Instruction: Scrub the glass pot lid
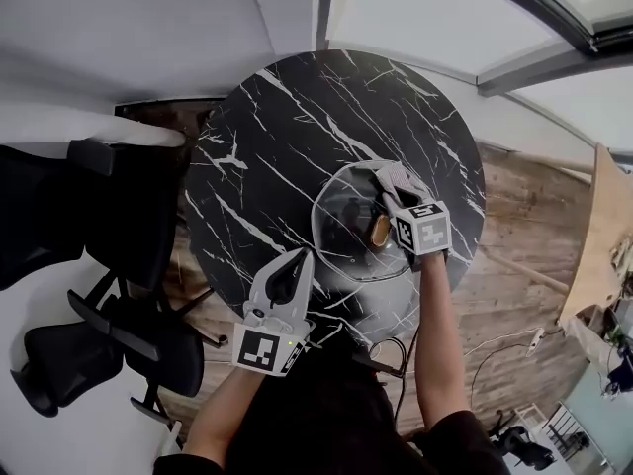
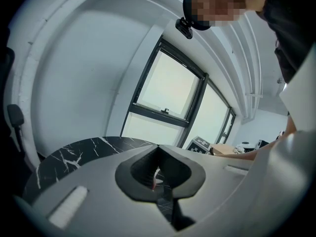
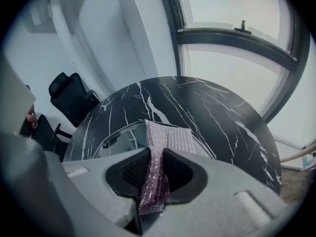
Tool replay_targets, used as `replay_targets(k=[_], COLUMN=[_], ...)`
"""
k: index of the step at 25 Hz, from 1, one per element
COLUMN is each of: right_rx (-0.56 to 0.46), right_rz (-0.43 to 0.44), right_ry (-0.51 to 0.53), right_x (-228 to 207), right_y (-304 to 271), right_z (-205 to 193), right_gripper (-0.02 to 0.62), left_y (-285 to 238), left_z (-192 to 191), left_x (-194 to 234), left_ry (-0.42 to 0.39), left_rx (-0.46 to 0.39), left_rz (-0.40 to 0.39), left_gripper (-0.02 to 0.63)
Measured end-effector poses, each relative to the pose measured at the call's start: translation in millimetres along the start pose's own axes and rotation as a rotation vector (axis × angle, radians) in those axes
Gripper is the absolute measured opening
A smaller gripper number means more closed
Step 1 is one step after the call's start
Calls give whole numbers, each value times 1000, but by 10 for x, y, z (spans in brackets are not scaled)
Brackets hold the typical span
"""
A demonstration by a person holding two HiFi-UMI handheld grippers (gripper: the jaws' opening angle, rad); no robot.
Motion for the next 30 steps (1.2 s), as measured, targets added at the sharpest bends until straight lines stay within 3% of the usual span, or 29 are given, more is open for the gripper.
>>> replay_targets(k=[12,20,30], right_rx=[83,115,187], right_rz=[37,11,57], right_ry=[160,318,391], right_x=[412,756,973], right_y=[-273,-378,-387], right_z=[243,266,200], right_gripper=[83,83,83], left_y=[126,237,365], left_z=[150,145,109], left_x=[435,632,738], left_ry=[-3,9,19], left_rx=[-17,-10,-18], left_rz=[24,29,36], left_gripper=[3,3,3])
Point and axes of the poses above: the fingertips, and each gripper's own axes: y backward along the fingers, x to its left, z out of its top, the point moved 4 cm from there along y, backward along the fingers, and after that the axes turned 2 degrees about -x, right-handed, at the moved point
